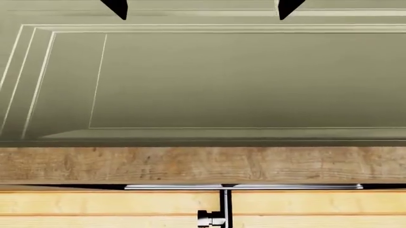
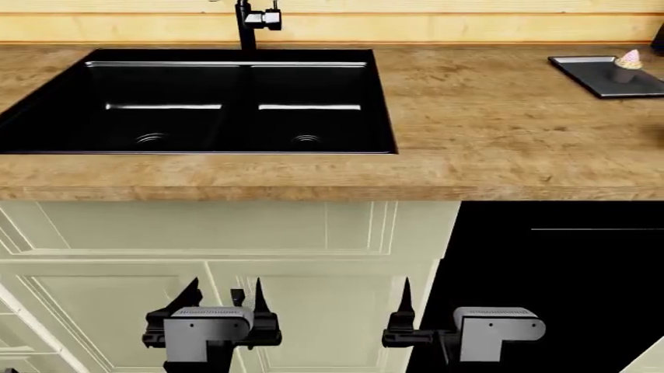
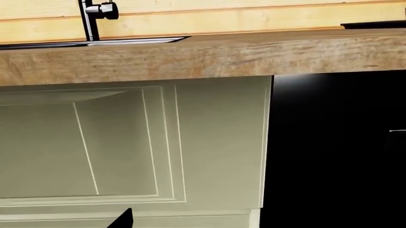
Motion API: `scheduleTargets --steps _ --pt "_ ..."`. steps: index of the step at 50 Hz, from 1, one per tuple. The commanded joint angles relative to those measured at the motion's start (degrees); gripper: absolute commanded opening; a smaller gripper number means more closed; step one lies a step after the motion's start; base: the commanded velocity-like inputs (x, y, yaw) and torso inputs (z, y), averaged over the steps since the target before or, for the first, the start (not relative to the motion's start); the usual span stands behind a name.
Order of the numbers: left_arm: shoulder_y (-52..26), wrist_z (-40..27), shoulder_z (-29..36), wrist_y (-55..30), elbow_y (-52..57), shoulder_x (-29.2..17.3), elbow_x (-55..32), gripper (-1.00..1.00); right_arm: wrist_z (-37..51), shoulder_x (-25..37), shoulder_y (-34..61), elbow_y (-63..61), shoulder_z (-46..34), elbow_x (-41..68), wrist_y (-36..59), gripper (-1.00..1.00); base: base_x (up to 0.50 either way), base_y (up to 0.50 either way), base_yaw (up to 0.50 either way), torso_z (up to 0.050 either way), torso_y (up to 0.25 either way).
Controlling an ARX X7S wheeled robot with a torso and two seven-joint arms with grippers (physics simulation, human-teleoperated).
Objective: Move the fresh-baked cupcake off the tray onto the counter, and place the bowl used for mixing into the sink.
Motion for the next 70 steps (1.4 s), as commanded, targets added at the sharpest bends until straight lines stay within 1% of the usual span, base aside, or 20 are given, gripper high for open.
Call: scheduleTargets --steps 1,13,26,50,70 --pt "-0.13 -0.7 0.8 0.05 -0.07 -0.61 -0.62 1.0 0.63 0.59 0.09 -0.06 -0.73 0.93 0.0 1.0 0.0 -0.1 0.0 0.0 0.0" --pt "-0.19 -1.41 1.37 0.0 0.01 -1.19 -1.12 1.0 1.17 1.12 0.01 -0.06 -1.31 1.74 -0.37 1.0 0.0 -0.1 0.0 0.0 0.0" --pt "0.09 -2.04 1.91 0.13 0.37 -1.83 -1.65 1.0 1.64 1.73 -0.12 -0.3 -1.97 2.39 -0.58 1.0 -0.05 -0.25 0.0 0.0 0.0" --pt "-0.35 -2.97 2.98 0.23 0.03 -2.6 -2.47 1.0 2.52 2.5 0.13 -0.12 -2.92 3.51 -1.05 1.0 0.0 -0.15 0.0 0.0 0.0" --pt "-0.22 -3.72 3.71 0.3 0.28 -3.29 -3.03 1.0 3.25 2.88 1.26 0.57 -3.89 4.03 -0.88 1.0 0.0 -0.26 0.0 0.0 0.0"
